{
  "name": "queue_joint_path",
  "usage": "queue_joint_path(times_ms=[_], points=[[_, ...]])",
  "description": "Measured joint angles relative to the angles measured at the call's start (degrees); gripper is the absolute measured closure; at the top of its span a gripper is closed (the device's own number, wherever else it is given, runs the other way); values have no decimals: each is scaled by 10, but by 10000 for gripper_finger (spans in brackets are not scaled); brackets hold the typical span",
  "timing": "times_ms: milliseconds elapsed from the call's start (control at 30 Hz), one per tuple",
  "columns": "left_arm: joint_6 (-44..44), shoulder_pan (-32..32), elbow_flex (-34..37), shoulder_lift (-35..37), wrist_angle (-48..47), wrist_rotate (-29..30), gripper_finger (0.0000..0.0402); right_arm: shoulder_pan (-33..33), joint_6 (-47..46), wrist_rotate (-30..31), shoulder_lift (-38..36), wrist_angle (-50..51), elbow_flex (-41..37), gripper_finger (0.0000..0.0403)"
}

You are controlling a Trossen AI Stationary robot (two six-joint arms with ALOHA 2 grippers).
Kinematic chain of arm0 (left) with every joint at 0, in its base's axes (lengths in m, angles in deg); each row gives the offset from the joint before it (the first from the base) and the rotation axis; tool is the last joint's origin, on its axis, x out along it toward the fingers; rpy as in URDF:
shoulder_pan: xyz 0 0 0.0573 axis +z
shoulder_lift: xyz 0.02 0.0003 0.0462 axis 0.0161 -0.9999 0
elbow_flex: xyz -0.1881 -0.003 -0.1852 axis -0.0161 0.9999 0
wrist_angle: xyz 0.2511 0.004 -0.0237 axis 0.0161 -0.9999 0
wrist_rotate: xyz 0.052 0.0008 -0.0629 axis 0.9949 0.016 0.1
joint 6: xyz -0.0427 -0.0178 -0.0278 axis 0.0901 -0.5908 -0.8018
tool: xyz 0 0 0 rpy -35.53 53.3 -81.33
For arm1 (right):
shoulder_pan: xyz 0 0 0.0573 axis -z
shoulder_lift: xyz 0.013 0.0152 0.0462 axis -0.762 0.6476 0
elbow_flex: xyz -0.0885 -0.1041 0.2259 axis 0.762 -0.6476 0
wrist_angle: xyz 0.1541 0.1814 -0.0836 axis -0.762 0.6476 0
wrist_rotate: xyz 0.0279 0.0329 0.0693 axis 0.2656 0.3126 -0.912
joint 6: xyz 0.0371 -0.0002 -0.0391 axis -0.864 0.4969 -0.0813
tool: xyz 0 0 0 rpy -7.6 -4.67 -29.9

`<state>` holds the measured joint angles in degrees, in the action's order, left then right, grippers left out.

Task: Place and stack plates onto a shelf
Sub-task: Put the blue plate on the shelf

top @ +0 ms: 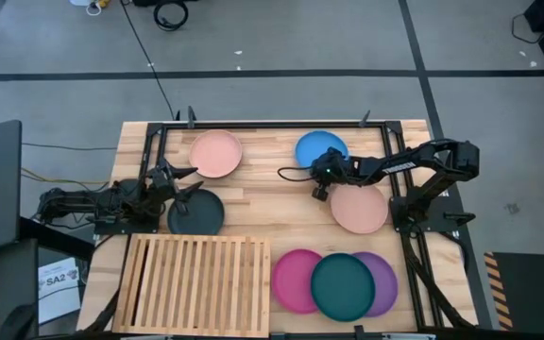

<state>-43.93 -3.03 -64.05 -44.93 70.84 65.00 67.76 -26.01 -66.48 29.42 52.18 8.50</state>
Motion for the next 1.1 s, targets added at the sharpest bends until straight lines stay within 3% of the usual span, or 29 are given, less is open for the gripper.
queue_joint_path(times_ms=[733,933,1100], points=[[-133,0,-12,-5,141,2,173,-46,128,-80,0,31,165,386],[-184,0,-71,-75,130,13,173,-57,201,-93,0,48,202,386],[-250,0,-158,-176,38,62,179,-69,262,-93,0,97,238,386]])
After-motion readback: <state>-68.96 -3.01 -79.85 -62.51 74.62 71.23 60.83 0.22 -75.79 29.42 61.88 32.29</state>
